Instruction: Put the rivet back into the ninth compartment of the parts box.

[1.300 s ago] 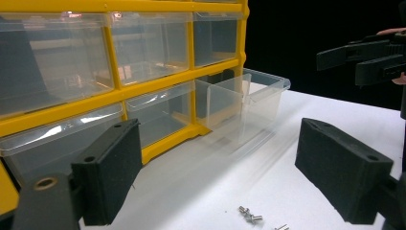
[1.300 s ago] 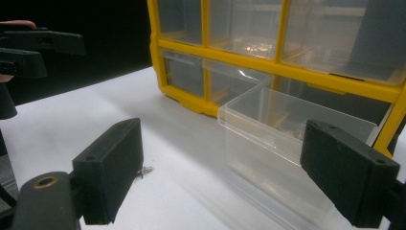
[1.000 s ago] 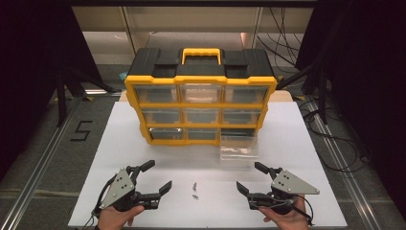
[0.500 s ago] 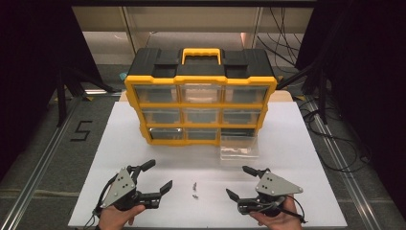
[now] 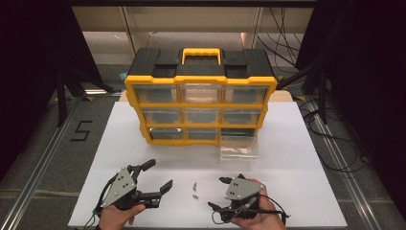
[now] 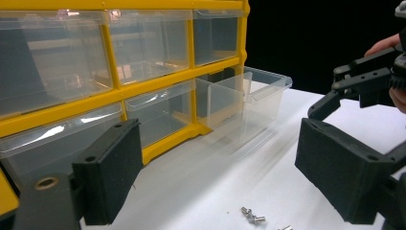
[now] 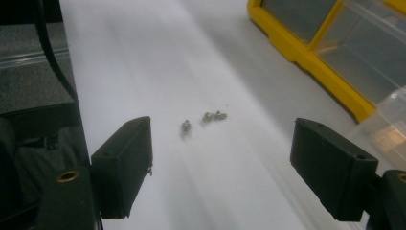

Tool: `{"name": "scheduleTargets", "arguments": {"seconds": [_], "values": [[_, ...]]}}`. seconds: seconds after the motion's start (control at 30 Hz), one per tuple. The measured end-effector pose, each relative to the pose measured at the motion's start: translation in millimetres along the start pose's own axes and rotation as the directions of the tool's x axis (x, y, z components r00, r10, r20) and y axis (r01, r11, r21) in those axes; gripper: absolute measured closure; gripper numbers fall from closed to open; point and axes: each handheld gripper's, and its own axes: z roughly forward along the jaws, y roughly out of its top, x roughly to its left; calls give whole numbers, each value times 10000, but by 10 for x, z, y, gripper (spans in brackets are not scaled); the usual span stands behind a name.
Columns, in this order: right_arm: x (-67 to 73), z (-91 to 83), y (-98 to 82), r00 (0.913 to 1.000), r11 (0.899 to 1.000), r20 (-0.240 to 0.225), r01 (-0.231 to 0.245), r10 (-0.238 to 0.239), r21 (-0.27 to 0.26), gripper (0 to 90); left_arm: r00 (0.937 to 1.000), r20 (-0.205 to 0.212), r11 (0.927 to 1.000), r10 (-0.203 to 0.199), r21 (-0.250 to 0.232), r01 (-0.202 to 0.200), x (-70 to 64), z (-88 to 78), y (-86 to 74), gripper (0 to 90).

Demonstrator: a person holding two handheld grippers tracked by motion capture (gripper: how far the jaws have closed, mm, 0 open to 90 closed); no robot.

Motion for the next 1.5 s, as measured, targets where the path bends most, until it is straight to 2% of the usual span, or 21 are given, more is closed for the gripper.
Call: {"name": "scheduleTargets", "arguments": {"seconds": [0.23, 0.47, 0.77, 1.0, 1.03, 1.07, 1.2, 1.37, 1.47, 1.5], "values": [[33, 94, 35, 9997, 9988, -205, 139, -129, 460, 252, 10000, 37, 10000, -12, 16, 12, -10, 1, -2, 160], [43, 145, 55, 9993, 9978, -306, 231, -213, 623, 255, 10000, 36, 10000, -9, 15, 9, -11, 3, -1, 161], [54, 257, 97, 9963, 9954, -844, 249, -171, 926, 271, 10000, 37, 10000, -12, 9, 12, -10, 1, 0, 161], [70, 360, 125, 9953, 9925, -937, 339, -229, 1176, 281, 10000, 34, 10000, 0, 5, 0, -8, 3, 1, 161], [67, 367, 134, 9935, 9905, -1111, 377, -230, 1322, 284, 10000, 33, 10000, 29, 3, -29, -5, 5, 2, 161], [73, 390, 136, 9945, 9905, -1007, 428, -297, 1308, 285, 10000, 37, 10000, 21, 9, -21, -7, 4, 1, 162], [88, 442, 166, 9928, 9848, -1148, 530, -342, 1657, 303, 10000, 27, 10000, 16, -1, -16, -3, 3, 3, 161], [100, 502, 187, 9903, 9803, -1287, 759, -527, 1824, 329, 10000, 34, 10000, 19, 5, -19, -5, 4, 3, 161], [106, 551, 196, 9893, 9724, -1333, 879, -598, 2159, 354, 10000, 34, 10000, 19, 13, -19, -4, 2, 2, 162], [101, 567, 192, 9887, 9727, -1316, 989, -721, 2102, 359, 10000, 27, 10000, 14, 6, -14, -3, 3, 3, 162]]}}
